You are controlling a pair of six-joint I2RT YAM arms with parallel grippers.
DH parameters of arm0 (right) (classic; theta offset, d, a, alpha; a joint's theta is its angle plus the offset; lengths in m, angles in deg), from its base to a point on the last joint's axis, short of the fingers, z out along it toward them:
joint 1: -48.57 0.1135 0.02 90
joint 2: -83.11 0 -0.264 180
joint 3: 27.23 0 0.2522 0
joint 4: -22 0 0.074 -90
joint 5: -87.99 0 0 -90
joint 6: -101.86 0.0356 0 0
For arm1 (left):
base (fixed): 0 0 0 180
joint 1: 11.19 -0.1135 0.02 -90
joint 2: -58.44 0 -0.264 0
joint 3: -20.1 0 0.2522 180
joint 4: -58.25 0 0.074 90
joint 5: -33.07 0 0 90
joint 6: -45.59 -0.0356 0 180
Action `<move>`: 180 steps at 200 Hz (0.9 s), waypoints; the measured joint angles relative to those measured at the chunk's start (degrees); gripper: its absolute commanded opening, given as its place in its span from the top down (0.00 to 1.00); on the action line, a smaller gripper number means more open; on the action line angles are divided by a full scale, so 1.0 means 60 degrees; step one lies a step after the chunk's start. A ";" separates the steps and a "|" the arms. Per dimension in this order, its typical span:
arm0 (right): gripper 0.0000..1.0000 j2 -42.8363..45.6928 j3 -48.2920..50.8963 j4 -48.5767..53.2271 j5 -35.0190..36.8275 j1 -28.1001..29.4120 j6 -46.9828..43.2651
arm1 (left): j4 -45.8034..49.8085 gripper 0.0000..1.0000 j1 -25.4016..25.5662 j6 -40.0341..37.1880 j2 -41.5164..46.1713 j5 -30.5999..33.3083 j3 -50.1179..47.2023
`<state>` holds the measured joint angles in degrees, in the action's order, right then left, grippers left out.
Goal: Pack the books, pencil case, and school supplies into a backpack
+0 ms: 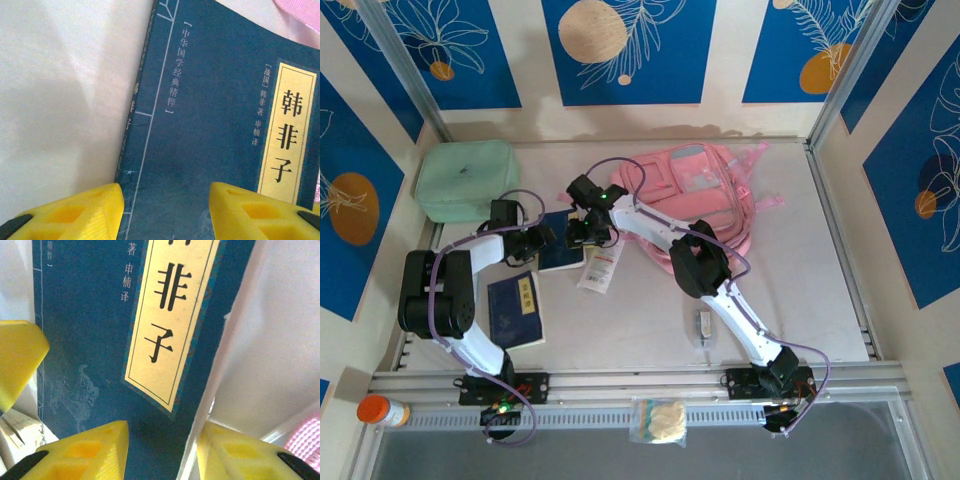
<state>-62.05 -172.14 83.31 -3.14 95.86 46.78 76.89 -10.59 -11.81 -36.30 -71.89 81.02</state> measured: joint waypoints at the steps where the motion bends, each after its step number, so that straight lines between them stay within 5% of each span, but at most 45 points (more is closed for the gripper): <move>1: 0.65 0.0004 0.0000 0.0004 0.0000 0.0000 0.0000 | 0.0000 0.50 0.0000 -0.0004 0.0000 0.0000 0.0000; 180: 1.00 0.0699 0.0277 -0.0572 -0.0718 -0.0106 0.0452 | 0.0259 0.47 0.0000 -0.0208 0.0189 0.0106 0.0022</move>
<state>-57.85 -170.48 79.88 -7.44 95.22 49.49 78.44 -10.59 -13.06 -35.16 -71.25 81.15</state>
